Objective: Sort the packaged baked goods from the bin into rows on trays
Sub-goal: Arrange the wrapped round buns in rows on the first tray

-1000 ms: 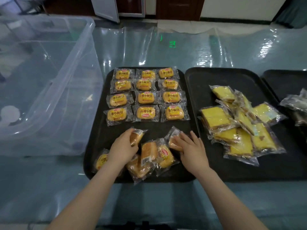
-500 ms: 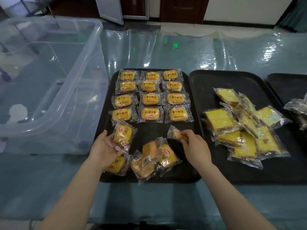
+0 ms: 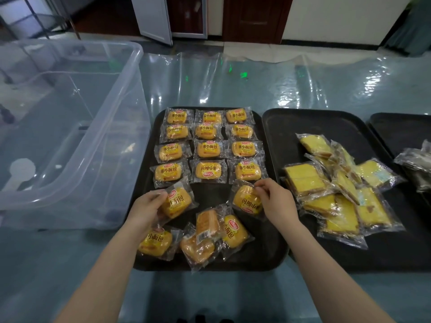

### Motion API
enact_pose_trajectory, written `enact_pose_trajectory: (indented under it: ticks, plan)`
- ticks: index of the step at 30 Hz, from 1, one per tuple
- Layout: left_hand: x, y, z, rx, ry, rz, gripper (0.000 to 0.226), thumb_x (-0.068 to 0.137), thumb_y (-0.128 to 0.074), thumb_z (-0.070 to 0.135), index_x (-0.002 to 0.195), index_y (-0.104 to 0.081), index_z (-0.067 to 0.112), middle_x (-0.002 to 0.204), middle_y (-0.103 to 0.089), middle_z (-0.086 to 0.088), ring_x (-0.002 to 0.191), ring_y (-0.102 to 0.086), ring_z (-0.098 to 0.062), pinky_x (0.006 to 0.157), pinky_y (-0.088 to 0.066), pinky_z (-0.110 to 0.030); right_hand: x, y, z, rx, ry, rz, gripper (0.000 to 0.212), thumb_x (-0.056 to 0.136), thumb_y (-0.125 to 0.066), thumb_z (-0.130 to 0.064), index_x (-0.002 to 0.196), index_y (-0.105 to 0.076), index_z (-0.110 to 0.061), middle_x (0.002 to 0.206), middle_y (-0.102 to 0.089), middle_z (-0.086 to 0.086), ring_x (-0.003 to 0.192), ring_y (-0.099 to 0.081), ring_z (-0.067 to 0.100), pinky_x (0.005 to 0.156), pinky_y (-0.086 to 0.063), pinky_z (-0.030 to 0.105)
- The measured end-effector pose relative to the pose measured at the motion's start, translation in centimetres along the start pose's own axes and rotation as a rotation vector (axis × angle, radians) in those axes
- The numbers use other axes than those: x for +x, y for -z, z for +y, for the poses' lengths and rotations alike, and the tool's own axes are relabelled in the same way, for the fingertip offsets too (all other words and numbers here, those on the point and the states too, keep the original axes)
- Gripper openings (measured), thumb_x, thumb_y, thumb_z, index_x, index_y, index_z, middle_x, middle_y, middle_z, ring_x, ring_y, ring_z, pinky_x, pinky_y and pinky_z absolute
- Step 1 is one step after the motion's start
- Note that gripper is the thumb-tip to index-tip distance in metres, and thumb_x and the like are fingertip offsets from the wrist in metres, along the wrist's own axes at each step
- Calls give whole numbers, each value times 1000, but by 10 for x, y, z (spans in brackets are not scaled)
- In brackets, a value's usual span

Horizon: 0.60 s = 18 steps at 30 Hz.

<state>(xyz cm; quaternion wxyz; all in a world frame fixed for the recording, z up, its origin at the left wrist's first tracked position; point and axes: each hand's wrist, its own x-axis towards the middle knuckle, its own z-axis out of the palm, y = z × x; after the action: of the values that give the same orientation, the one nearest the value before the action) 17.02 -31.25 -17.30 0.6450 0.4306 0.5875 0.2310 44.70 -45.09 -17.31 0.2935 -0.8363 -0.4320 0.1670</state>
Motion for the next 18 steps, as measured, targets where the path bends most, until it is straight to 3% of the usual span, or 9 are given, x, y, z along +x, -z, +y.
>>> enact_pose_trajectory:
  ticks: [4, 8, 14, 18]
  plan:
    - [9, 1, 5, 262, -132, 104, 17, 93, -56, 32, 106, -62, 21, 107, -65, -2, 100, -62, -20, 85, -52, -41, 10, 2, 1, -30, 12, -7, 15, 97, -51, -29, 108, -62, -28, 87, -63, -15, 80, -58, 6, 66, -47, 26]
    - [20, 0, 12, 293, -133, 182, 20, 93, -55, 30, 110, -62, 21, 108, -61, 0, 104, -55, -20, 89, -48, -39, 17, 1, 5, -32, 24, -30, 17, 97, -52, -28, 109, -65, -26, 84, -60, -18, 78, -57, 3, 64, -44, 22]
    - [32, -2, 16, 397, -192, 178, 13, 95, -50, 36, 97, -59, 27, 99, -61, 3, 85, -54, -8, 61, -40, -22, 24, 0, 7, 1, 8, -69, 21, 97, -51, -30, 115, -62, -27, 83, -57, -22, 82, -60, 3, 64, -44, 20]
    - [39, -5, 12, 459, -220, 185, 28, 95, -49, 38, 113, -61, 21, 104, -61, 2, 96, -57, -16, 69, -44, -25, 17, -1, 5, 12, -15, -158, 41, 89, -60, -46, 125, -58, -27, 99, -64, -13, 85, -56, 0, 66, -43, 17]
